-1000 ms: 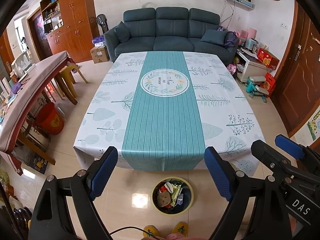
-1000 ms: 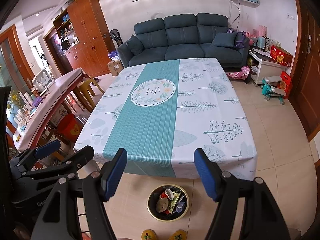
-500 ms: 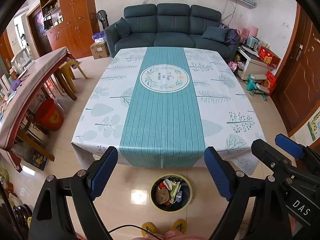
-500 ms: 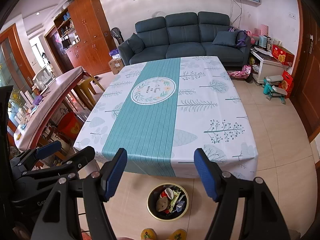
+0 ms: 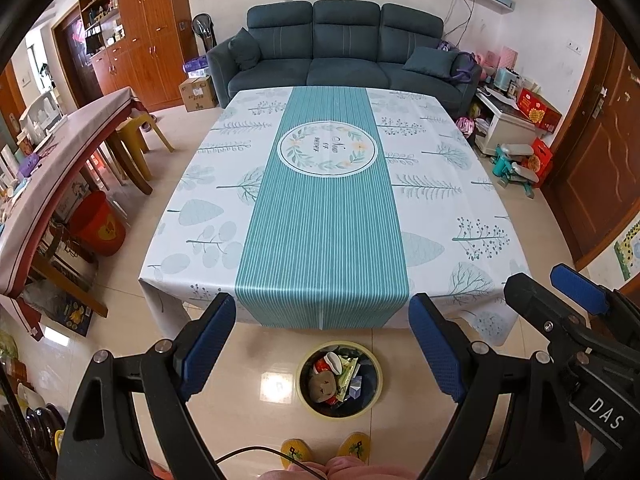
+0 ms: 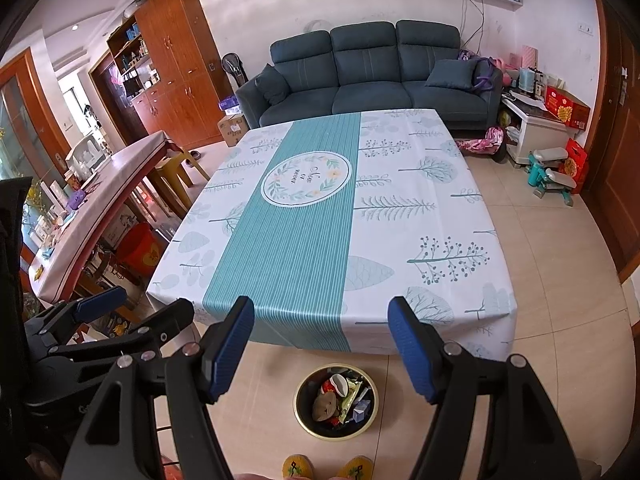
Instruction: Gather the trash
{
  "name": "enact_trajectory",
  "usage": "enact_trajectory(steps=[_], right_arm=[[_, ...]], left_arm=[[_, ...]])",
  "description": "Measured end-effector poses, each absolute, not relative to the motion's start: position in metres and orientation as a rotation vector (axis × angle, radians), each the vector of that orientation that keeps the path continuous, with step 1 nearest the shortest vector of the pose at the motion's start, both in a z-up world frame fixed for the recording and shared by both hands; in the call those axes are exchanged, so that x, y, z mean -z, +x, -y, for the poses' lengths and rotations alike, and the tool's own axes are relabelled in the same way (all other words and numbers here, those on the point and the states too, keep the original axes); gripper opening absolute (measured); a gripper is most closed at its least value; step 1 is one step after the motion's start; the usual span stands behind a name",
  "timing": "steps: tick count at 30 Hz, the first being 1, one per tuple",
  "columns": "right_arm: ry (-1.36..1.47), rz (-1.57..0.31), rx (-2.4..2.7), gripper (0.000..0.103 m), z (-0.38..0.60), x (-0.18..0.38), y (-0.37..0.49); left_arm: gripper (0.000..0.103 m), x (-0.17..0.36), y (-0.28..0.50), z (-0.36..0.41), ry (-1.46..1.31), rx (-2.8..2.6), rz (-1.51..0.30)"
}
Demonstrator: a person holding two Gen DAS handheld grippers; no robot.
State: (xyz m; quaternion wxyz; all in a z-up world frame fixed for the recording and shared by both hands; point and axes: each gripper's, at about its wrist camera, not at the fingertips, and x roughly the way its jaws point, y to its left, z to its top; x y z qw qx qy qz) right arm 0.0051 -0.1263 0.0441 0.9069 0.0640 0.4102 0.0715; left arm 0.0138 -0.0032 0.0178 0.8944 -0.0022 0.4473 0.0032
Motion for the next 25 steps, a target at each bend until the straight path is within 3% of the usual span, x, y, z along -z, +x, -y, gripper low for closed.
enact_trajectory(steps=[25], right_arm=[[0.135, -0.848, -0.151, 0.07, 0.129, -0.0419, 0.0055]], left_arm=[[0.087, -0.0186, 0.0134, 0.0052, -0.001, -0.01, -0.93]])
